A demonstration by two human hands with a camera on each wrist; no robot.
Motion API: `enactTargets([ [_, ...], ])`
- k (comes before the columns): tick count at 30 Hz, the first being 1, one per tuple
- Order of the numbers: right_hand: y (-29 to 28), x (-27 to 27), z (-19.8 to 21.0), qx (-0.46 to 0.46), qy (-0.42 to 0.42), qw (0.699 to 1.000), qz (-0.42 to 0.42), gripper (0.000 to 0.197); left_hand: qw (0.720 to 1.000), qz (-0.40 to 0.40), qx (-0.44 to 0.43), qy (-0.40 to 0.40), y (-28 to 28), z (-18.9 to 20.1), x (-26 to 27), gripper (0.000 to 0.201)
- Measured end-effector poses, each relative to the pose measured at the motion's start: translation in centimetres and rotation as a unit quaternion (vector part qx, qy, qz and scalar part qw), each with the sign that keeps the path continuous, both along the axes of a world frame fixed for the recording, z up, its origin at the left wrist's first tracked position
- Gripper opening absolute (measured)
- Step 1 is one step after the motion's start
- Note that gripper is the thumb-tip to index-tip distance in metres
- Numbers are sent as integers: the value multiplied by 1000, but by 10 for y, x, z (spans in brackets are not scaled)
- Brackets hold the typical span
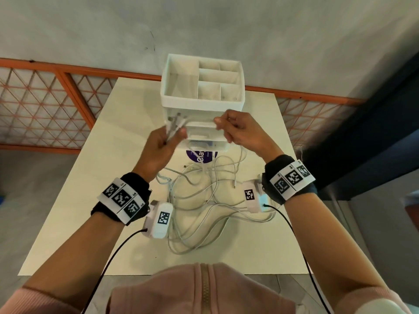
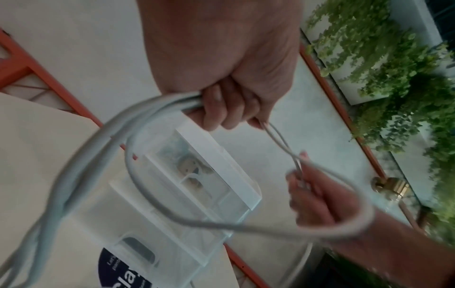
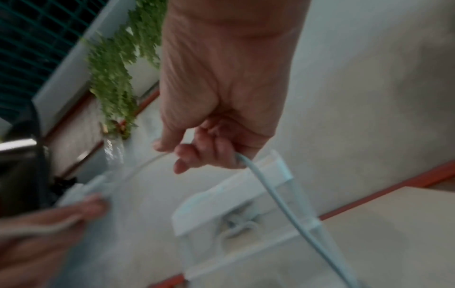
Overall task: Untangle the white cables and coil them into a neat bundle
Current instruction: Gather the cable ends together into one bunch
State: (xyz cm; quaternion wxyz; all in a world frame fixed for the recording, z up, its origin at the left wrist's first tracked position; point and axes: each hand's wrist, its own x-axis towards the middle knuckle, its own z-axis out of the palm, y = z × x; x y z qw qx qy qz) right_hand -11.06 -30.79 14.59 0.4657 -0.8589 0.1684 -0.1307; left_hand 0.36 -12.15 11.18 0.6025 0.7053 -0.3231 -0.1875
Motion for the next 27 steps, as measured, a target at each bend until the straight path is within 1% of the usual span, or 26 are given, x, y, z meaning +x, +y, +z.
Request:
enactTargets([
  [3, -21, -17, -22, -101, 92, 990, -35, 51, 988, 123, -70, 57, 9, -6, 21, 31],
  [5, -29, -25, -37, -120, 132, 983, -54, 56, 981, 155, -101, 66, 13, -6, 29, 31],
  [7, -30, -31, -45, -120, 138, 980, -83, 60, 980, 158, -106, 63, 14, -9, 31, 31],
  [8, -31, -33, -46, -122, 121, 980, -105, 61, 980, 156, -103, 61, 14, -11, 31, 32],
  [10, -36, -35, -44, -138, 57, 978, -145, 60, 983, 149, -93, 51, 14, -15, 30, 33],
  [12, -43, -36, -41, -153, -9, 973, -173, 58, 987, 136, -79, 39, 16, -19, 30, 36],
  [14, -49, -37, -36, -163, -56, 965, -199, 56, 991, 123, -59, 21, 18, -22, 28, 40],
  [18, -55, -43, -33, -212, -117, 942, -231, 51, 991, 123, -24, -53, 18, -23, 22, 44],
  [19, -55, -45, -37, -214, -119, 943, -225, 50, 990, 125, -25, -60, 17, -22, 21, 42],
  [20, -54, -48, -41, -200, -108, 950, -214, 50, 990, 125, -23, -66, 16, -22, 21, 40],
  [21, -54, -52, -47, -172, -76, 962, -199, 49, 990, 121, -12, -71, 14, -22, 22, 39],
  [22, -53, -57, -52, -141, -26, 973, -179, 48, 991, 110, 9, -75, 14, -24, 23, 37],
  [23, -52, -63, -58, -115, 42, 981, -153, 46, 992, 89, 35, -80, 14, -25, 23, 35],
  [24, -51, -68, -65, -99, 123, 980, -119, 45, 992, 57, 68, -91, 14, -27, 24, 32],
  [25, -50, -73, -73, -92, 208, 971, -76, 44, 989, 16, 105, -107, 15, -28, 24, 27],
  [27, -47, -83, -90, -70, 357, 931, 10, 42, 968, -81, 196, -134, 15, -31, 22, 18],
])
